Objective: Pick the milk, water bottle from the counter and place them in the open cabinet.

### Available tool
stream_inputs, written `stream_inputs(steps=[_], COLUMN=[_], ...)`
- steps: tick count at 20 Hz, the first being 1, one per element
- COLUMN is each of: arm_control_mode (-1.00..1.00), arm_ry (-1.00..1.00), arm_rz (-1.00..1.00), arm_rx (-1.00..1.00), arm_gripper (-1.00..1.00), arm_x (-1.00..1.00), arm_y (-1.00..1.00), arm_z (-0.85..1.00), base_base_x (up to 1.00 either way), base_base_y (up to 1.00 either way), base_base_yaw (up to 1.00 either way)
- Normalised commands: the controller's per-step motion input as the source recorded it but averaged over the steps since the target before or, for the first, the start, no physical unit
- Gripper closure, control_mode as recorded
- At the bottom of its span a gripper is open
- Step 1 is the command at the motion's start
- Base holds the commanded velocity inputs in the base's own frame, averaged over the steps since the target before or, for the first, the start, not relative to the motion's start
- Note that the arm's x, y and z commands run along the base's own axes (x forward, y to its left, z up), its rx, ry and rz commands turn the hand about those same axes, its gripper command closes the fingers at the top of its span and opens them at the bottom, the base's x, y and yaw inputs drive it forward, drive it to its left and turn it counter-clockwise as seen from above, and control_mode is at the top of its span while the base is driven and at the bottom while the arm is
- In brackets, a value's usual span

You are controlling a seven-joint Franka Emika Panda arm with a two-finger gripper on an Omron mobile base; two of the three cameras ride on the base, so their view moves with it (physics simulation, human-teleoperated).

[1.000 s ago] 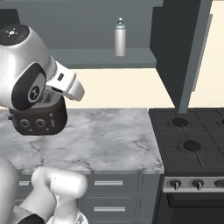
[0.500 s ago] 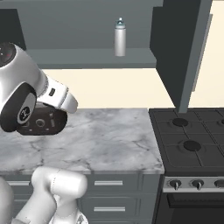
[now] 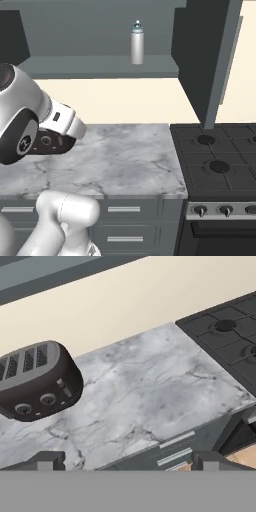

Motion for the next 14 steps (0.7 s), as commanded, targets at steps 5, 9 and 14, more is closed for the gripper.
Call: stream_inputs(steps=[5,9,14], arm_control_mode=[-1.0,-1.0,-1.0], arm_ry=[0.0,0.0,0.0], arm_rz=[0.0,0.0,0.0], arm_rx=[0.0,0.0,-0.01], arm_gripper=[-1.0,-1.0,-1.0], arm_x=[-0.1,-0.16,-0.22], arm_y=[0.08,0.03,0.07], arm_z=[-0.27,-0.17,-0.13], base_base_x=[0.0,0.0,0.0], base_base_y=[0.0,0.0,0.0], base_base_yaw=[0.0,0.0,0.0])
